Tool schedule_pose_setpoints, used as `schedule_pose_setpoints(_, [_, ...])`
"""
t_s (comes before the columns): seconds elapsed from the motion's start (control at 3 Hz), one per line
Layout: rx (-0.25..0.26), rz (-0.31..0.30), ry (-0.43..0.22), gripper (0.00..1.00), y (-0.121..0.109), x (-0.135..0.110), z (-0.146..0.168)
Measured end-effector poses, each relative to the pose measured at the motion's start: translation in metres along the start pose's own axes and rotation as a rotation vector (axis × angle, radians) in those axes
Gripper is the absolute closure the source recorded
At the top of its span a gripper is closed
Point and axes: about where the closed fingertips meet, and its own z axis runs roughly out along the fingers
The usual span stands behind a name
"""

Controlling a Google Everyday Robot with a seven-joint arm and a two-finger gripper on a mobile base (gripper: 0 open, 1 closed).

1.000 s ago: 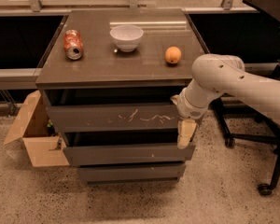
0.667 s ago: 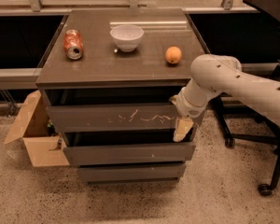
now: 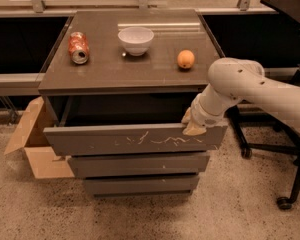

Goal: Open top drawer

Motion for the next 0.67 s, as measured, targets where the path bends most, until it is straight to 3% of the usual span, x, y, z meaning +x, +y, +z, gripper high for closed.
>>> schedule_pose_setpoints(0.33, [-0.001, -0.01, -0.015, 0.99, 0.0115, -0.0071, -0.0072])
schedule_pose_setpoints(0.67, [-0.002, -0.011, -0.016, 1.0, 0.0154, -0.0082, -0.0079])
